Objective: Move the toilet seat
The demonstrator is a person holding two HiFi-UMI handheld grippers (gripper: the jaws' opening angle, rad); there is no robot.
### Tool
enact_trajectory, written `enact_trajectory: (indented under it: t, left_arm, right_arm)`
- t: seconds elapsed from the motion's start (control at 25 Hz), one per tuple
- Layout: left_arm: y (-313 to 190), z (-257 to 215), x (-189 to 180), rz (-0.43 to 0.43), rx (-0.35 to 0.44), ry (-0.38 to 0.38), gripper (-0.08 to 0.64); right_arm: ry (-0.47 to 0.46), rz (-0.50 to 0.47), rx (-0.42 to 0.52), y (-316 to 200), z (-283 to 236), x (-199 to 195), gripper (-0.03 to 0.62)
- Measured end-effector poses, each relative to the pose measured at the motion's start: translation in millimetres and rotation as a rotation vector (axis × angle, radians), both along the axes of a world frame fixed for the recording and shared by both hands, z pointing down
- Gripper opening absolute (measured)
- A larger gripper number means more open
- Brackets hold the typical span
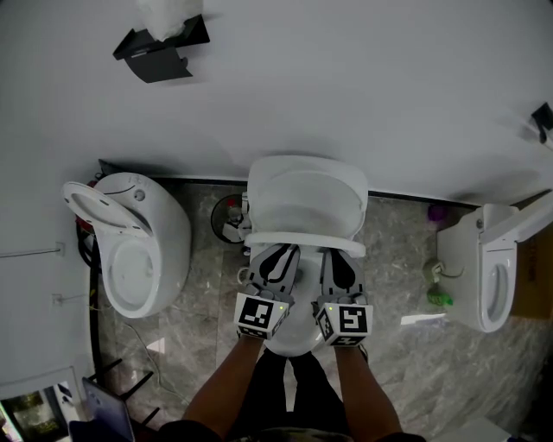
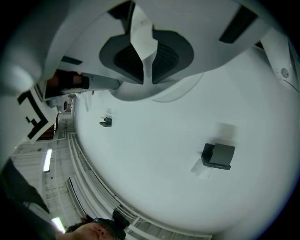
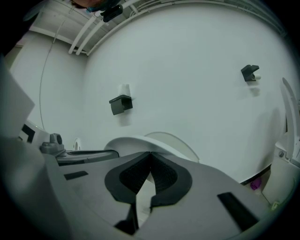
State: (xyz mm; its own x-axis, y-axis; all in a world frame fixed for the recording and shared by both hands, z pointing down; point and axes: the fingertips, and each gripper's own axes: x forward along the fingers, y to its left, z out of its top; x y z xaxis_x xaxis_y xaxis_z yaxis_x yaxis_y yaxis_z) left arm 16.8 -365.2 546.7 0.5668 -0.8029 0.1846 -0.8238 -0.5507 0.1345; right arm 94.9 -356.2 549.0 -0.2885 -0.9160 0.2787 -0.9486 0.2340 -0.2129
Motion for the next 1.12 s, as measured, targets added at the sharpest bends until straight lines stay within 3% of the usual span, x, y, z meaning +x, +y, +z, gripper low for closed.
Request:
enact_trajectory:
  t: [0.36, 1.12]
  left_arm:
    - [-32, 5, -6, -0.027, -0.006, -0.006, 0.074]
    - [-113, 31, -7, 0.001, 0.010, -0.099, 0.074]
  right_arm:
    - [0.026, -0.006, 0.026, -33, 0, 2, 0.005]
    - [0.131, -0.055, 0.031, -114, 19, 9, 0.005]
